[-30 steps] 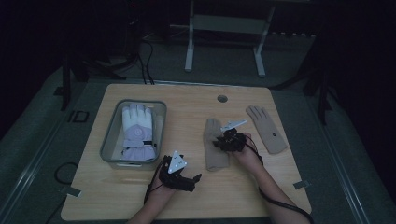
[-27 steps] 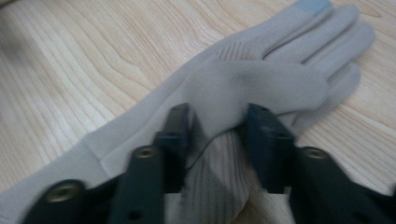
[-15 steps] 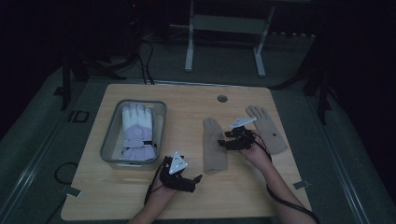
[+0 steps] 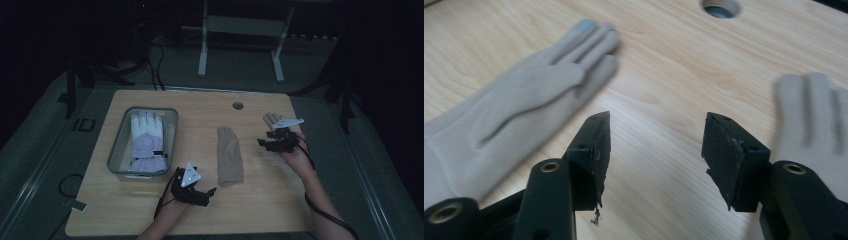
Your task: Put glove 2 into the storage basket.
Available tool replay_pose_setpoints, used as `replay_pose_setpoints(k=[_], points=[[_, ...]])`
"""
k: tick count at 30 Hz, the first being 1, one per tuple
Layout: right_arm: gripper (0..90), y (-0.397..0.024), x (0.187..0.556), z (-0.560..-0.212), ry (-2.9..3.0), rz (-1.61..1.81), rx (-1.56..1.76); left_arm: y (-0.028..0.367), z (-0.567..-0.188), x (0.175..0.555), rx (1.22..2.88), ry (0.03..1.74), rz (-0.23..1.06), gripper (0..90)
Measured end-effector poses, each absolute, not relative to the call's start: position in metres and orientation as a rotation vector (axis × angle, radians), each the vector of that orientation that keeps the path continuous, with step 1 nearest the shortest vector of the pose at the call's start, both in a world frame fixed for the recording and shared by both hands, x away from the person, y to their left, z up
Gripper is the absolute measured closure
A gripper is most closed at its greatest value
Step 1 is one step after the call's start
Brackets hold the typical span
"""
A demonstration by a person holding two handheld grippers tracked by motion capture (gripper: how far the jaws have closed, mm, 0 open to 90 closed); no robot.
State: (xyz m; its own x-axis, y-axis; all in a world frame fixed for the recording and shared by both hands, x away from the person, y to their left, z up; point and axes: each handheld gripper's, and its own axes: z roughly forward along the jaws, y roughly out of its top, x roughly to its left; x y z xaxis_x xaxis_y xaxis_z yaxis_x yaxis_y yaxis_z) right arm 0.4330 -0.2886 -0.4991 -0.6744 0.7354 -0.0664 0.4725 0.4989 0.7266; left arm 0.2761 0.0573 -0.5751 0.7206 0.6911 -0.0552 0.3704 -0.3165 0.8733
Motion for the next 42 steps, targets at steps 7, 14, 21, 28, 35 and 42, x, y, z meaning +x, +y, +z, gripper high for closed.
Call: replay_pose_setpoints(k=[7, 14, 21, 28, 35, 42], points=[[45.1, -0.322, 0.443, -0.492, 2.311, 0.955, 1.078, 0.058, -0.575, 0.277, 1.930, 0.822, 0.404, 1.7], [45.1, -0.353, 0.457, -0.496, 2.269, 0.905, 1.142, 0.058, -0.575, 0.277, 1.929, 0.816, 0.403, 1.7], [44.8, -0.369, 0.470, -0.506, 2.266, 0.854, 1.200, 0.058, -0.575, 0.276, 1.928, 0.815, 0.403, 1.8], [39.3, -0.372, 0.482, -0.529, 2.336, 0.803, 1.225, 0.058, -0.576, 0.277, 1.930, 0.817, 0.400, 1.7], [45.1, -0.374, 0.481, -0.544, 2.351, 0.822, 1.213, 0.058, -0.576, 0.276, 1.930, 0.813, 0.397, 1.8], [73.1, -0.371, 0.480, -0.541, 2.334, 0.790, 1.246, 0.057, -0.576, 0.276, 1.931, 0.815, 0.393, 1.7]])
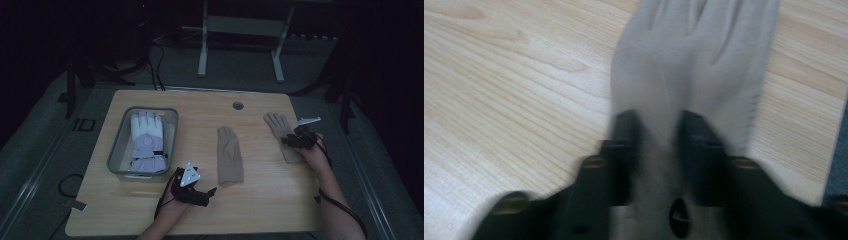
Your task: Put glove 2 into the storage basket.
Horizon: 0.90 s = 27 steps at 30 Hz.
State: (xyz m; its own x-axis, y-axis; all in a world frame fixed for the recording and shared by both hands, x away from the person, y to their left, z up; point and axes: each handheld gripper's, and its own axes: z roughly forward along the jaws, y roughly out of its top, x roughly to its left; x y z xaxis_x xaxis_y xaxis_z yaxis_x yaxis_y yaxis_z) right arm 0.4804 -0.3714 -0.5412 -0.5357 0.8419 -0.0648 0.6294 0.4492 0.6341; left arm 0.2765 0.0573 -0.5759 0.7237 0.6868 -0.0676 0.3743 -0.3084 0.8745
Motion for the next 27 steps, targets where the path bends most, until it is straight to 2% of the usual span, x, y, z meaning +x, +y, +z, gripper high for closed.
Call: replay_pose_setpoints(k=[3, 14, 21, 27], points=[[77.5, -0.367, 0.478, -0.541, 2.293, 0.788, 1.304, 0.057, -0.576, 0.277, 1.929, 0.817, 0.395, 1.7], [79.2, -0.348, 0.455, -0.518, 2.131, 0.860, 1.463, 0.058, -0.575, 0.277, 1.927, 0.823, 0.396, 1.8], [79.2, -0.339, 0.428, -0.492, 2.017, 0.877, 1.489, 0.058, -0.573, 0.276, 1.922, 0.818, 0.398, 1.8], [79.1, -0.334, 0.399, -0.493, 1.977, 0.822, 1.505, 0.058, -0.571, 0.276, 1.911, 0.810, 0.403, 1.8]])
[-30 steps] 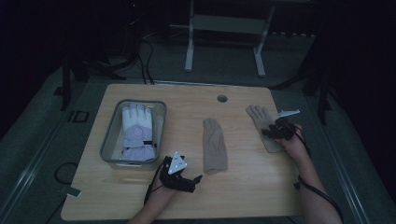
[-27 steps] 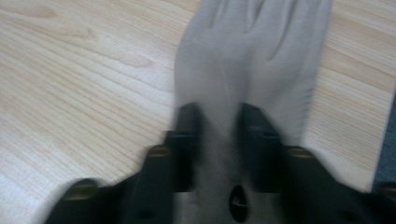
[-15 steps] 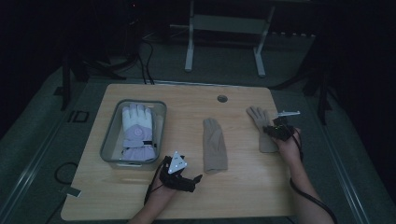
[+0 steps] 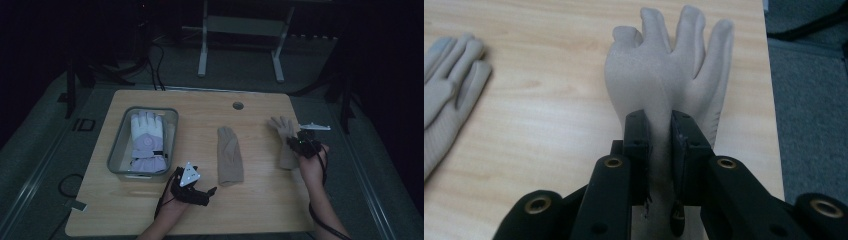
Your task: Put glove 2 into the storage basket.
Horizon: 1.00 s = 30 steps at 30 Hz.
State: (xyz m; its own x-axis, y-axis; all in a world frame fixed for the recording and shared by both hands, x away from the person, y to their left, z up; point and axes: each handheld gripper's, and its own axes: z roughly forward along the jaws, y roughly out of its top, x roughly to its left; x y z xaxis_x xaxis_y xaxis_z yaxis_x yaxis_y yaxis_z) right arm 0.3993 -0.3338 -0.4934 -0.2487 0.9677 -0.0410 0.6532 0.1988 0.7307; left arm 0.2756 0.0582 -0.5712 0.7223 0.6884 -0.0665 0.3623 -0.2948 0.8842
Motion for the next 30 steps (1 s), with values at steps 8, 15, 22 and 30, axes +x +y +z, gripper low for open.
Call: replay_pose_setpoints(k=[8, 15, 22, 30], points=[[78.8, -0.327, 0.369, -0.509, 1.948, 0.783, 1.534, 0.058, -0.571, 0.276, 1.907, 0.810, 0.407, 1.8], [76.4, -0.323, 0.364, -0.533, 2.000, 0.763, 1.567, 0.058, -0.570, 0.275, 1.909, 0.804, 0.413, 1.7], [67.1, -0.320, 0.364, -0.547, 2.033, 0.768, 1.577, 0.058, -0.570, 0.276, 1.909, 0.798, 0.411, 1.7], [49.1, -0.334, 0.366, -0.528, 2.103, 0.851, 1.364, 0.060, -0.570, 0.275, 1.901, 0.801, 0.409, 1.8]])
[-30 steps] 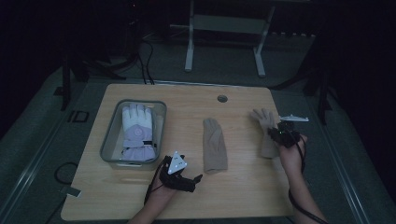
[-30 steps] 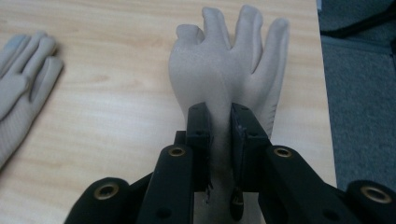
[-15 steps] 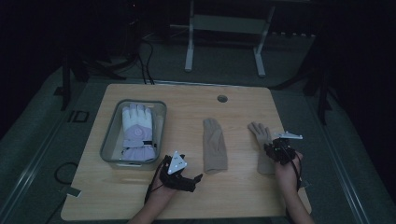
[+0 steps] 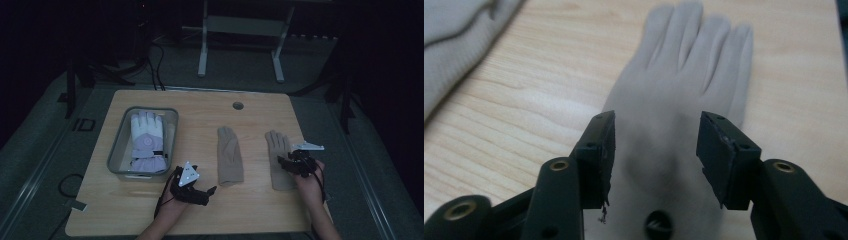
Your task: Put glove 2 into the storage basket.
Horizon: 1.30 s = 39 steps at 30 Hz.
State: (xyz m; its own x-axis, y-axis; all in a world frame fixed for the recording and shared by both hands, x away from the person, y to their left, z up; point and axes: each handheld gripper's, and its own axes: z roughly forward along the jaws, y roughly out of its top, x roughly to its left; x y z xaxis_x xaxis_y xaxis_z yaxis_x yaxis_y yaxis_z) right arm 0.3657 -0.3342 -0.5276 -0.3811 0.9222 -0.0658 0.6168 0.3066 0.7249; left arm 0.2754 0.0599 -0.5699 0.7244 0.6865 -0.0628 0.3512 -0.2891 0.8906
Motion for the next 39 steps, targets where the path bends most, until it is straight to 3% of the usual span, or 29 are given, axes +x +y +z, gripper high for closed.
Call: replay_pose_setpoints(k=[14, 22, 29, 39], points=[[44.4, -0.351, 0.392, -0.548, 2.319, 0.829, 1.191, 0.059, -0.571, 0.274, 1.904, 0.784, 0.400, 1.7], [78.0, -0.346, 0.387, -0.549, 2.275, 0.844, 1.248, 0.059, -0.571, 0.273, 1.903, 0.778, 0.403, 1.7], [81.9, -0.338, 0.385, -0.543, 2.180, 0.839, 1.330, 0.060, -0.571, 0.274, 1.896, 0.782, 0.401, 1.7], [82.0, -0.326, 0.381, -0.503, 2.077, 0.931, 1.345, 0.060, -0.571, 0.275, 1.903, 0.787, 0.401, 1.8]])
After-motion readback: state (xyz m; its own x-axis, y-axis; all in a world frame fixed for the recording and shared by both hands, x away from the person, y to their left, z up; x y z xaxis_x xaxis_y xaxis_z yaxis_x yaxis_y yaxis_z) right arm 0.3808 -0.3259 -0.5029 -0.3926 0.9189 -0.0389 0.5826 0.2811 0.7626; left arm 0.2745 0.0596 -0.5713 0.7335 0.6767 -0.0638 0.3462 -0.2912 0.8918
